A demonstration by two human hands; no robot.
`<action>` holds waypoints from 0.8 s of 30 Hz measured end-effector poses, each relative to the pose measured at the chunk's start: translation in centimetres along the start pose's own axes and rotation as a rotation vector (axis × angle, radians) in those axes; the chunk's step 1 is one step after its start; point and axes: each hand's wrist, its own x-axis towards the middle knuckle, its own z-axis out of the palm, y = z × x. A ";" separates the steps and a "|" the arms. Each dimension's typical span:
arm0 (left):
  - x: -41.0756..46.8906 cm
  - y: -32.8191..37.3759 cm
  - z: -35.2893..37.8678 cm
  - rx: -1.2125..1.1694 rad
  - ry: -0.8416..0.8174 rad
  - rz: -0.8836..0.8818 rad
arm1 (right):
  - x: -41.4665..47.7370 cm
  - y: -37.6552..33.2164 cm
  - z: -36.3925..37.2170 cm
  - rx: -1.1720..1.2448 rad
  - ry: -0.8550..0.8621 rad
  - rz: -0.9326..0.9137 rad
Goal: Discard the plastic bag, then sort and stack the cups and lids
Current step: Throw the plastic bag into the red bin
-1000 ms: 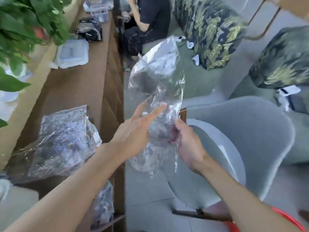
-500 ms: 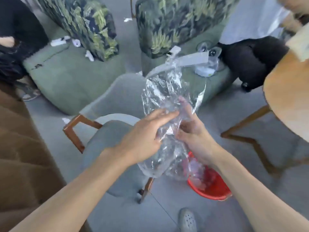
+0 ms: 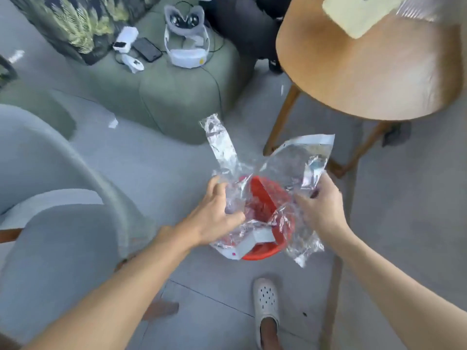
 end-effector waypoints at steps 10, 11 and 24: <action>16.6 -12.8 17.8 0.179 0.013 -0.078 | 9.2 19.8 12.7 -0.264 -0.047 -0.069; 17.9 -14.1 19.2 0.199 0.014 -0.077 | 10.1 21.6 14.2 -0.273 -0.048 -0.081; 28.5 -23.9 30.0 0.000 -0.259 -0.297 | 15.5 34.3 25.5 0.271 -0.655 0.170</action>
